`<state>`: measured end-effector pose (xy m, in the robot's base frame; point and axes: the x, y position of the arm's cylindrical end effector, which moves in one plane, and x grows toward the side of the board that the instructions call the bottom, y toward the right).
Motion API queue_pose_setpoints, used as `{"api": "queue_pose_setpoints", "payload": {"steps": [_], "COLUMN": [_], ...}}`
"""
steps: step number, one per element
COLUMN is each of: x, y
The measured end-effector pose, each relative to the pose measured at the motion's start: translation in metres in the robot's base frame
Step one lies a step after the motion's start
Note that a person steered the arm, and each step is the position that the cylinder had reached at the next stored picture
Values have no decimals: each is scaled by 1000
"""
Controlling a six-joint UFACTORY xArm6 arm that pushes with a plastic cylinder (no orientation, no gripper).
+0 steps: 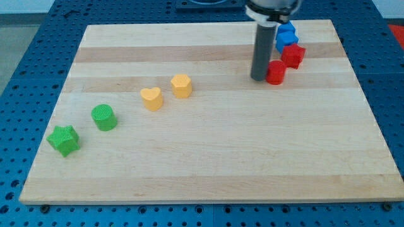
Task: Push the yellow hexagon towards the center
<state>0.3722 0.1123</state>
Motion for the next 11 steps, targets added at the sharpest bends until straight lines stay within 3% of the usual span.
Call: {"api": "queue_pose_setpoints", "payload": {"steps": [2,3,5,7,8,9,11], "x": [-1,1,-10,-23,-14,9,21], "y": [60,38,-33,-167,-239,-253,-134]}}
